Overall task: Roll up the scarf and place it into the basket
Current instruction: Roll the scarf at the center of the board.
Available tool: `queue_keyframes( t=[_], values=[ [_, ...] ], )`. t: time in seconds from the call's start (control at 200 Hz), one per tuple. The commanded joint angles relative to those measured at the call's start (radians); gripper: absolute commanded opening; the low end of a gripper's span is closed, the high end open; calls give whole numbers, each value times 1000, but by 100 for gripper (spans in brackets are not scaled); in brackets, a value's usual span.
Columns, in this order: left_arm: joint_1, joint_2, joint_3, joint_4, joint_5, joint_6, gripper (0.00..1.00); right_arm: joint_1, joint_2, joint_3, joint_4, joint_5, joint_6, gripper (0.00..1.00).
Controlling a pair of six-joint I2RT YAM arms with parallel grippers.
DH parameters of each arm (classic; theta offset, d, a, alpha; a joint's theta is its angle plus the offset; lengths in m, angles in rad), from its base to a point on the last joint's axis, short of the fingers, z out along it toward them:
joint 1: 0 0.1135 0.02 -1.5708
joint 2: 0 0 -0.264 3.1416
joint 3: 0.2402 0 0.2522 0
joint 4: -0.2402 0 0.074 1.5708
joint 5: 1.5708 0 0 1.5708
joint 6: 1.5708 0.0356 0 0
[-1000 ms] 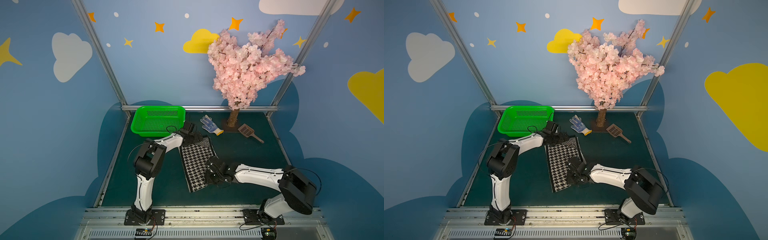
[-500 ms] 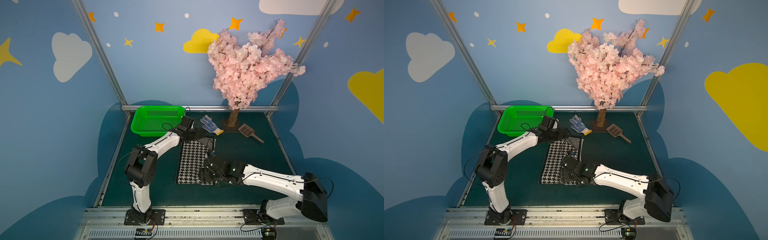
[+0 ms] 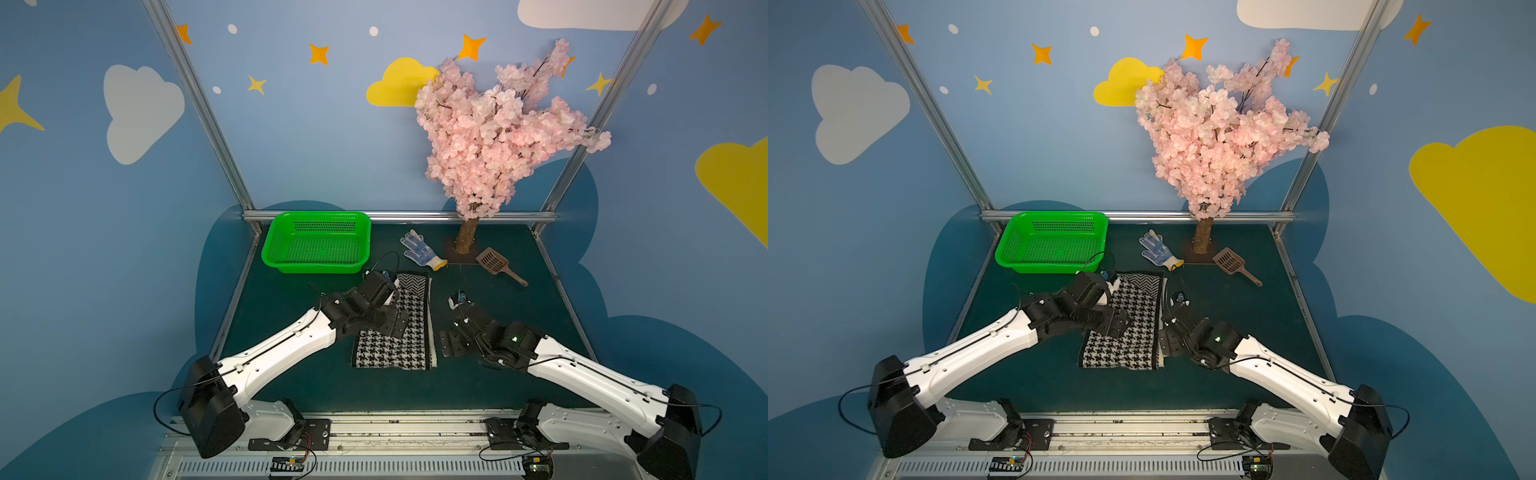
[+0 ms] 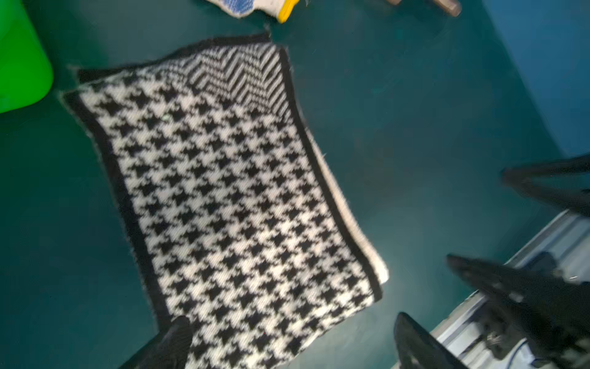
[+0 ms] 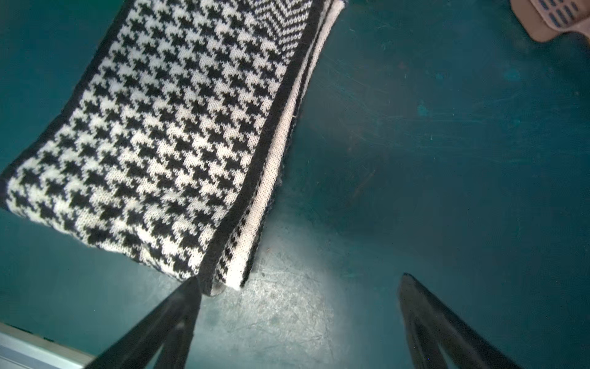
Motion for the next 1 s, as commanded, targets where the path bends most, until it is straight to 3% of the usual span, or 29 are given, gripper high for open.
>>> queue_keyframes(
  t=[0.0,0.09,0.155,0.235,0.466,0.686,0.801,0.991],
  values=[
    [-14,-123,-65,-107,-92,59,99,-51,-1,45,8,-102,-132,94],
    [-12,-233,-117,-123,-131,7,100,-30,13,47,48,-256,-232,92],
    [2,-305,-133,-145,-157,-37,100,15,34,46,67,-286,-274,91],
    [50,-383,-146,-163,-142,-100,100,84,83,54,78,-257,-333,91],
    [267,-513,-201,-139,117,-190,100,181,317,180,-49,-189,-413,88],
    [319,-507,-222,-118,172,-194,100,256,433,214,-31,-103,-556,89],
    [360,-530,-240,-107,197,-198,100,277,498,224,-25,-137,-584,89],
    [443,-560,-284,-80,295,-202,100,310,632,246,1,-86,-599,88]
  ],
)
